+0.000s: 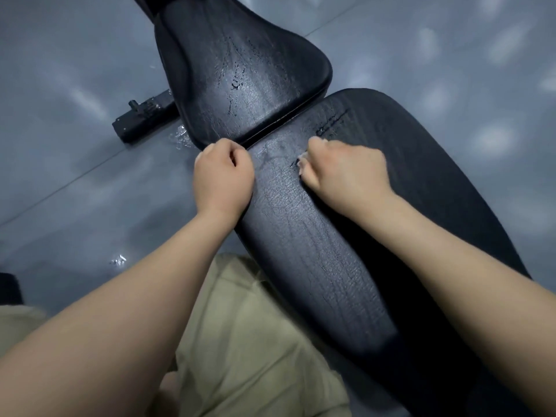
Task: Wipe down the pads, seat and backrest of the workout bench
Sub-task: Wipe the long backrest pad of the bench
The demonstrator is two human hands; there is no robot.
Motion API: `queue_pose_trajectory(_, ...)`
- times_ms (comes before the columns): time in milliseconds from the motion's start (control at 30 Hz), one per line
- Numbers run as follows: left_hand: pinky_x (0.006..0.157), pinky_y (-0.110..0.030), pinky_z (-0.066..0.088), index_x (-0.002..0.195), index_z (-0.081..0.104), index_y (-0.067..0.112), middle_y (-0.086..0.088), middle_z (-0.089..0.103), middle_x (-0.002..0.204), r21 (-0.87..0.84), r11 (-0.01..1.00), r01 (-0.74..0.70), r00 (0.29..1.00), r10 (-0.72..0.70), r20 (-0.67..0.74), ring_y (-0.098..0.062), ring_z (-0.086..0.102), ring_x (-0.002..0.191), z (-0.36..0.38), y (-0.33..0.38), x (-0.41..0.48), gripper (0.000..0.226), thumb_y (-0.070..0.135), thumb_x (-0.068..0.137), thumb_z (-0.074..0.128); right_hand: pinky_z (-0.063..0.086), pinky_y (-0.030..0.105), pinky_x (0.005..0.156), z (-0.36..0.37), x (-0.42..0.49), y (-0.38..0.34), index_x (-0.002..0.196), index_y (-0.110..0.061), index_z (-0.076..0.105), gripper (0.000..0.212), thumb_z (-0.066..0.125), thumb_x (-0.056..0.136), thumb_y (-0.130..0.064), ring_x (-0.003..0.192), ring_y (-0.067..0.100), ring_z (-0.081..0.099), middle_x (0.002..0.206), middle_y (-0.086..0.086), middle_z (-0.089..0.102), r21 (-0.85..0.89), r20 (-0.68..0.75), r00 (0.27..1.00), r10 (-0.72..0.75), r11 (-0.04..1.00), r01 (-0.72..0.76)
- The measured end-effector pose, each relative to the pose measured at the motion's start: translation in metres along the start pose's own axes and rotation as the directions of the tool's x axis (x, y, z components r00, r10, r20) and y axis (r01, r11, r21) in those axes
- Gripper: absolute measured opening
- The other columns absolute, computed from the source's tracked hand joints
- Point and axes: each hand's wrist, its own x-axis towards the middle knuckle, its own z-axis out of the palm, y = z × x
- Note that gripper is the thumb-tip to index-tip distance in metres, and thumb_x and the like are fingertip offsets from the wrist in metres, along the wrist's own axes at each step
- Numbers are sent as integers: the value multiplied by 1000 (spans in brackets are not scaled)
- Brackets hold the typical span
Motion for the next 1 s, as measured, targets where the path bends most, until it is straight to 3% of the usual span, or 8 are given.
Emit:
queue_pose_trajectory(100, 86, -34, 49, 87, 70, 20, 3, 70, 93, -93, 994, 51, 999, -50, 9, -16, 61, 92, -2, -1, 1, 23, 24, 89, 47, 25, 26, 45, 4, -7, -22, 96, -21, 49, 30, 37, 103, -48, 61, 30, 64, 86, 1, 64, -20, -23, 993, -115, 993, 114)
queue_pose_trajectory(167, 84, -31, 49, 88, 71, 21, 6, 70, 91, -156, 985, 67, 998, -63, 30, -13, 61, 90, -4, -4, 0, 23, 24, 88, 49, 27, 26, 46, 2, 2, -16, 99, -22, 47, 31, 34, 104, -50, 66, 30, 66, 88, 0, 64, -13, -12, 991, -133, 991, 133)
queue_pose_trajectory(267, 75, -24, 46, 92, 74, 25, 10, 68, 82, -201, 977, 76, 996, -64, 64, -7, 60, 79, -9, -9, -2, 24, 22, 88, 50, 40, 34, 56, -2, 23, 16, 107, -22, 44, 33, 32, 104, -53, 84, 34, 69, 102, 5, 68, -7, 5, 1000, -29, 1000, 29)
queue_pose_trajectory(433, 64, -21, 40, 80, 74, 33, 16, 66, 69, -279, 947, 159, 979, -116, 166, 5, 50, 58, -15, -16, 6, 24, 22, 81, 52, 36, 39, 61, -1, 38, 30, 111, -10, 46, 36, 31, 107, -43, 86, 45, 67, 99, 21, 69, -95, -52, 989, 136, 985, -141)
queue_pose_trajectory(667, 63, -15, 43, 76, 75, 28, 16, 69, 68, -421, 869, 258, 957, -170, 237, 8, 55, 61, -17, -15, 8, 29, 5, 78, 57, 32, 35, 59, -6, -9, -52, 93, -14, 60, 32, 47, 93, -43, 78, 39, 70, 82, 17, 72, -108, 132, 991, -34, 993, 48)
queue_pose_trajectory(800, 77, -18, 48, 79, 78, 26, 13, 76, 83, -500, 824, 265, 953, -147, 263, 2, 64, 81, -22, -16, 8, 28, 20, 67, 54, 33, 31, 54, -7, -17, -67, 84, -15, 61, 32, 52, 86, -45, 65, 35, 69, 70, 12, 71, -129, 156, 976, -150, 977, 171)
queue_pose_trajectory(900, 84, -28, 50, 83, 81, 22, 7, 78, 89, -543, 791, 284, 947, -143, 287, -7, 69, 92, -21, -21, 9, 29, 24, 69, 56, 41, 36, 64, -9, 13, -47, 96, -14, 61, 32, 46, 91, -43, 84, 40, 69, 89, 17, 72, -116, 79, 994, -79, 989, 88)
queue_pose_trajectory(1000, 80, -29, 47, 79, 81, 21, 3, 77, 84, -601, 739, 306, 944, -155, 291, -10, 68, 85, -18, -26, 8, 24, 18, 79, 57, 36, 37, 65, -10, 30, -38, 98, -13, 60, 30, 46, 91, -39, 89, 43, 65, 96, 20, 70, -69, 25, 1000, 9, 998, -7)
